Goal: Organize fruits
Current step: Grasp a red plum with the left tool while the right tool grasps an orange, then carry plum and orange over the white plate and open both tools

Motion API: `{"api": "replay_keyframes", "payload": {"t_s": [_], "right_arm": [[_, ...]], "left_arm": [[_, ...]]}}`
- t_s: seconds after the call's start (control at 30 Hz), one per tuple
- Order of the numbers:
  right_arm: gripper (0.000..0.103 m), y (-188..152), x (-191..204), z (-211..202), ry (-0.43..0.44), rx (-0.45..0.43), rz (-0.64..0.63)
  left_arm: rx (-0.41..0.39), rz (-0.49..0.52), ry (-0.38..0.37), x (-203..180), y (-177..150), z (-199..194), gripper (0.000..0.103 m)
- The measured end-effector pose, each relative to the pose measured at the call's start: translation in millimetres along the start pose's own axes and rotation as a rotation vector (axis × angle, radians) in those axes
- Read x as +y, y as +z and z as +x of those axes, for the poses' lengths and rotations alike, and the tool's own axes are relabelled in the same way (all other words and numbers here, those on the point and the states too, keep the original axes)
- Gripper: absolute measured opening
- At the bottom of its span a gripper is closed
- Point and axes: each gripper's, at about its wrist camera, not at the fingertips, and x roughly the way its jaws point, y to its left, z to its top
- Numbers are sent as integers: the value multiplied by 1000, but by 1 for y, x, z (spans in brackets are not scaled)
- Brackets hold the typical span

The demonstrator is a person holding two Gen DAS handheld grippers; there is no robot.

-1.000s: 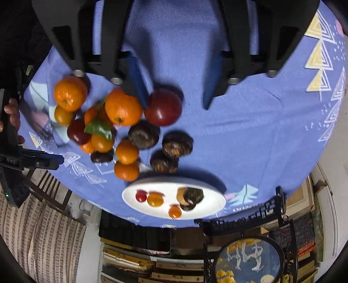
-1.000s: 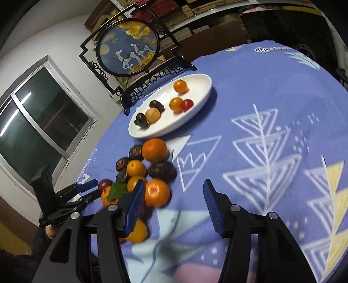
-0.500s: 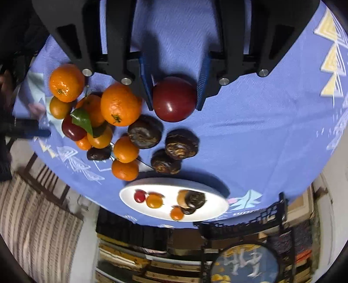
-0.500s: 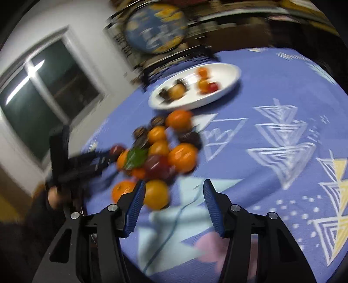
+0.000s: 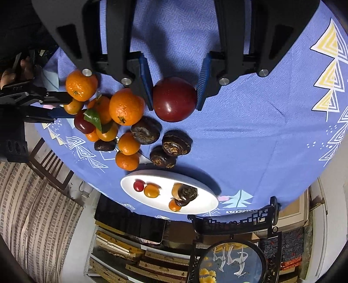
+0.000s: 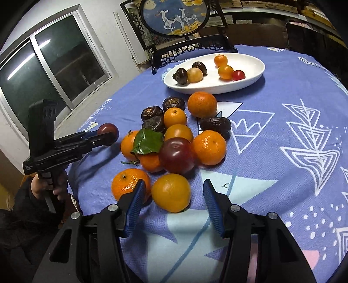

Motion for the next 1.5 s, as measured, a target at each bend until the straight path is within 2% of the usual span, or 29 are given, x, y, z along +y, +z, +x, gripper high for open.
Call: {"api": "replay_keyframes", "payload": {"t_s": [0.03,0.07,0.23,0.37,0.5,0.73,1.0,1.1,1.23,1.27,1.3,1.37,1.5], "right_arm": [[48,0,-3,1,20,6,18],[36,-1,-4,2,32,10,27],[37,-2,-7,-2,54,2,54],[37,6,-10,-26,57,-71,54],[37,30,-22,-52,23,-152,58],[37,90,-64,-61,36,-203,159],[37,166,-98,-17,-1,-192,204],[37,190,-114,20,-29,-164,219],[39,205,-131,53,-60,-153,241],[41,207,-135,58,-63,-159,251],[47,207,-137,60,-54,-170,256],[50,204,-133,55,-63,-194,239],[50,188,-121,38,-72,-228,200]], "left_arm": [[-2,2,0,-1,0,0,37],[-3,2,0,-1,0,-1,37],[-10,-2,1,-1,-1,-5,37],[-32,-2,0,-2,5,-15,37],[-49,20,-9,-8,22,-18,37],[-69,56,-52,-25,78,4,37],[-9,127,-71,-52,141,71,37],[31,132,-52,-54,157,103,37],[83,121,-33,-51,164,134,38],[86,115,-32,-50,165,138,43],[84,106,-30,-48,165,138,54],[54,90,-22,-45,164,131,72],[4,99,0,-44,153,103,73]]}}
